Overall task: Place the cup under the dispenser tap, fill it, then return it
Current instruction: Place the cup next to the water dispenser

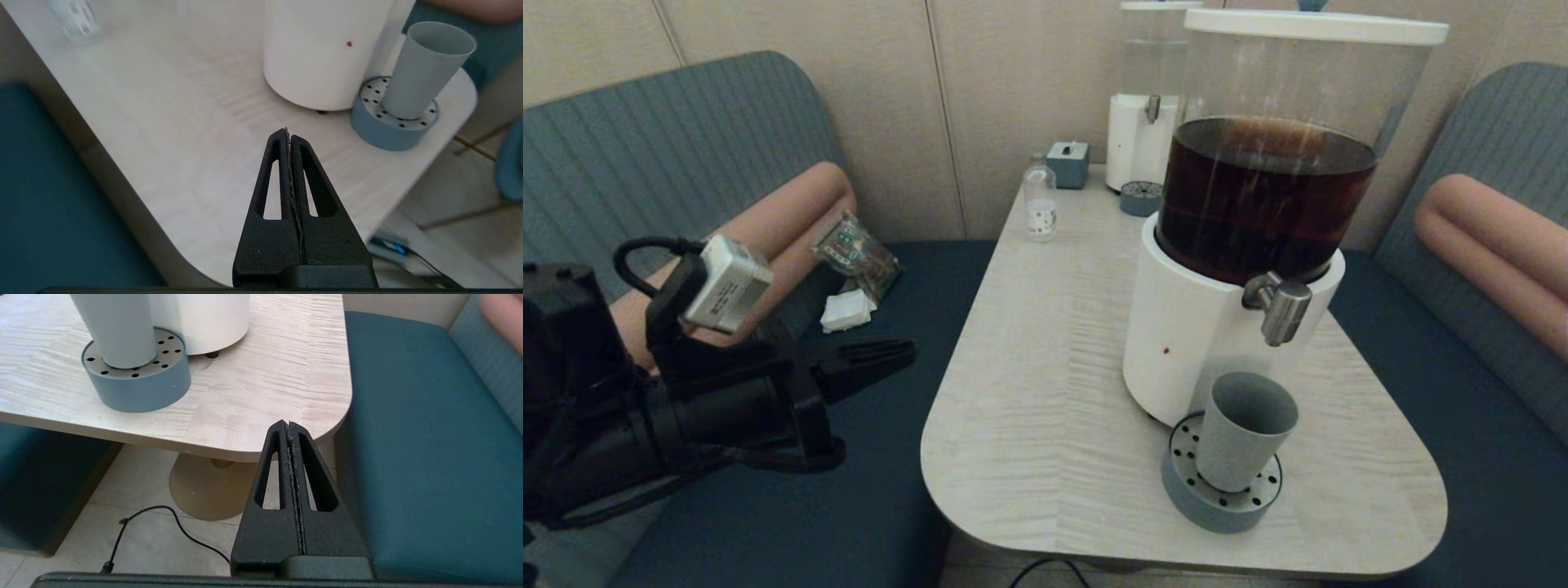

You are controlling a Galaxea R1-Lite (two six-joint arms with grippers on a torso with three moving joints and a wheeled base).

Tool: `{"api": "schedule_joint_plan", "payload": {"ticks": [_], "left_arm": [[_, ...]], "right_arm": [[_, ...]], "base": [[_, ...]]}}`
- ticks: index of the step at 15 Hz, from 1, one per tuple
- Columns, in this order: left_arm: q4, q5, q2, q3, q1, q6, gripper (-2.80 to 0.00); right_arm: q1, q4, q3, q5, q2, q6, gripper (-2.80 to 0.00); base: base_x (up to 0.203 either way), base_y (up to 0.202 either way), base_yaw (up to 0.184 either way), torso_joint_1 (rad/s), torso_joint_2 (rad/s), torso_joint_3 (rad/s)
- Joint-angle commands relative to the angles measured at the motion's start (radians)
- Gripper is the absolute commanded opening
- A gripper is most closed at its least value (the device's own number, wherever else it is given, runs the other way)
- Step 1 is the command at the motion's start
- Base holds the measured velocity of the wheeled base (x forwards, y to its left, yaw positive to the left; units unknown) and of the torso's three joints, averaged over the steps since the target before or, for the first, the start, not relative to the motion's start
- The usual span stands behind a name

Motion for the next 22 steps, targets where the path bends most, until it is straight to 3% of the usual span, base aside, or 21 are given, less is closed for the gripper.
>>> {"api": "schedule_joint_plan", "payload": {"ticks": [1,3,5,7,9,11,13,16,18,20,22], "left_arm": [[-0.252,-0.017,0.133,0.086,0.016,-0.003,-2.8],[-0.379,-0.036,0.229,0.127,0.001,-0.036,-2.8],[-0.406,-0.079,0.267,0.137,-0.008,-0.045,0.0],[-0.411,-0.108,0.277,0.127,-0.009,-0.047,0.0],[-0.414,-0.186,0.295,0.134,-0.008,-0.033,0.0],[-0.417,-0.28,0.338,0.132,-0.008,0.034,0.0],[-0.408,-0.397,0.379,0.124,-0.016,0.061,0.0],[-0.404,-0.416,0.446,0.029,-0.069,0.059,0.0],[-0.4,-0.414,0.5,-0.104,-0.138,0.042,0.0],[-0.394,-0.385,0.581,-0.186,-0.232,0.029,0.0],[-0.387,-0.353,0.657,-0.289,-0.28,0.022,0.0]], "right_arm": [[0.0,0.0,0.0,0.001,0.0,0.0,-2.8],[0.0,0.0,0.0,0.001,0.0,0.0,-2.8],[0.0,0.0,0.0,0.001,0.0,-0.001,-2.8],[0.0,0.0,0.001,0.001,0.0,-0.001,-2.8],[0.0,0.0,0.0,0.001,0.0,-0.001,-2.8],[0.0,0.0,0.002,0.001,0.0,-0.001,-2.8],[0.0,0.0,0.0,0.001,0.0,-0.001,-2.8],[0.0,0.0,0.0,0.001,0.0,-0.001,-2.8],[0.0,0.0,0.002,0.001,0.0,-0.001,-2.8],[0.0,0.0,0.001,0.001,0.0,0.0,-2.8],[0.0,0.0,0.0,0.001,0.0,-0.001,-2.8]], "base": [[0.0,0.0,0.0,0.0,0.0,0.0],[0.0,0.0,0.0,0.0,0.0,0.0],[0.0,0.0,0.0,0.0,0.0,0.0],[0.0,0.0,0.0,0.0,0.0,0.0],[0.0,0.0,0.0,0.0,0.0,0.0],[0.0,0.0,0.0,0.0,0.0,0.0],[0.0,0.0,0.0,0.0,0.0,0.0],[0.0,0.0,0.0,0.0,0.0,0.0],[0.0,0.0,0.0,0.0,0.0,0.0],[0.0,0.0,0.0,0.0,0.0,0.0],[0.0,0.0,0.0,0.0,0.0,0.0]]}}
